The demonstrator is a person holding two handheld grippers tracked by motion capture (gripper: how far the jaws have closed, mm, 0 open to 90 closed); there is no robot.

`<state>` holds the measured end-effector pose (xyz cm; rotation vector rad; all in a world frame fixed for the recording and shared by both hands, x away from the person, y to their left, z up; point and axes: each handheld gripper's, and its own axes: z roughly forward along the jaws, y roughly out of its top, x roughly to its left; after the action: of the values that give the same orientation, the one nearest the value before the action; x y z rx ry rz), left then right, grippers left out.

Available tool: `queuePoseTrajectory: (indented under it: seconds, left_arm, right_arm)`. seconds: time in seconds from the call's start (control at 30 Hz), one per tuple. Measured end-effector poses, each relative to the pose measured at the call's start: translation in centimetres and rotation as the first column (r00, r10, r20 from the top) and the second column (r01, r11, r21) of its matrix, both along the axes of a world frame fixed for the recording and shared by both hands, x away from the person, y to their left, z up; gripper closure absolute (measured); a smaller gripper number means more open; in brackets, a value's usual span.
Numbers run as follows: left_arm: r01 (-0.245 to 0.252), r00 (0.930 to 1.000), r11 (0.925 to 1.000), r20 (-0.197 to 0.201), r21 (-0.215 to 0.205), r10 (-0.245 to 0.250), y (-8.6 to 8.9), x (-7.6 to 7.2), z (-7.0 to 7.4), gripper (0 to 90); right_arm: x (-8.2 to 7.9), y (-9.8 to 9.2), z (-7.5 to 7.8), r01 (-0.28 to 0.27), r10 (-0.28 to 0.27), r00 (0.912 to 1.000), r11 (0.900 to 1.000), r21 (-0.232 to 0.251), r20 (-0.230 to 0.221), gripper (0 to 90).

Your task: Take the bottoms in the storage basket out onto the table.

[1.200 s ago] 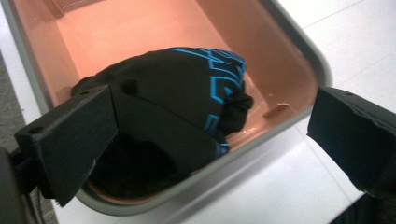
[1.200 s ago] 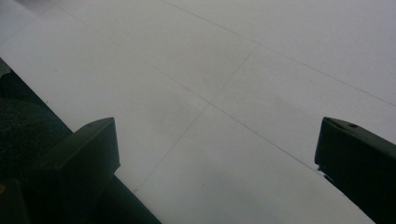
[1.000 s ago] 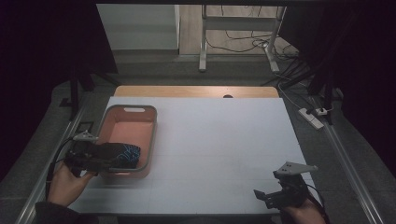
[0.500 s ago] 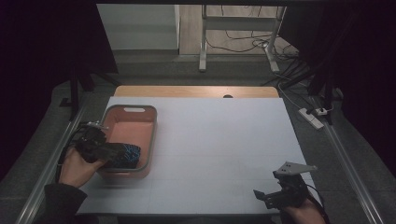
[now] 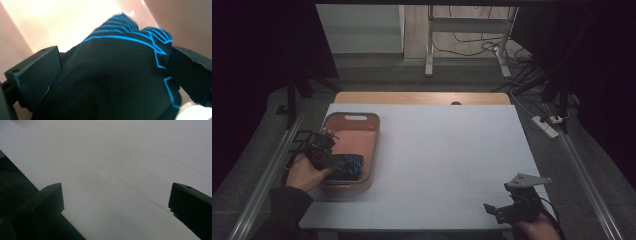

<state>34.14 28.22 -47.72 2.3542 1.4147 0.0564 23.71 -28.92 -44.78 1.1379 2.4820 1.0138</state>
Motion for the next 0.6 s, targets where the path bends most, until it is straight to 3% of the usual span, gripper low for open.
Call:
queuePoseTrajectory:
  seconds: [0.17,0.27,0.6]
  left_arm:
    - [0.034,0.9985,0.9991,-0.045,0.025,-0.033,-0.2,0.1,-0.6,0.0]
    - [0.085,0.9932,0.9931,-0.086,0.081,-0.078,-0.8,0.2,-1.0,0.0]
    - [0.085,0.9847,0.9872,-0.163,0.135,-0.063,-1.3,0.9,-1.6,1.0]
  right_arm:
    - [0.0,0.0,0.0,-0.004,0.004,1.0,1.0,0.001,0.003,0.0]
    - [0.0,0.0,0.0,-0.008,0.008,1.0,1.0,-0.002,0.005,0.0]
    - [-0.1,0.0,0.0,-0.016,0.016,0.9998,1.0,-0.006,0.009,0.0]
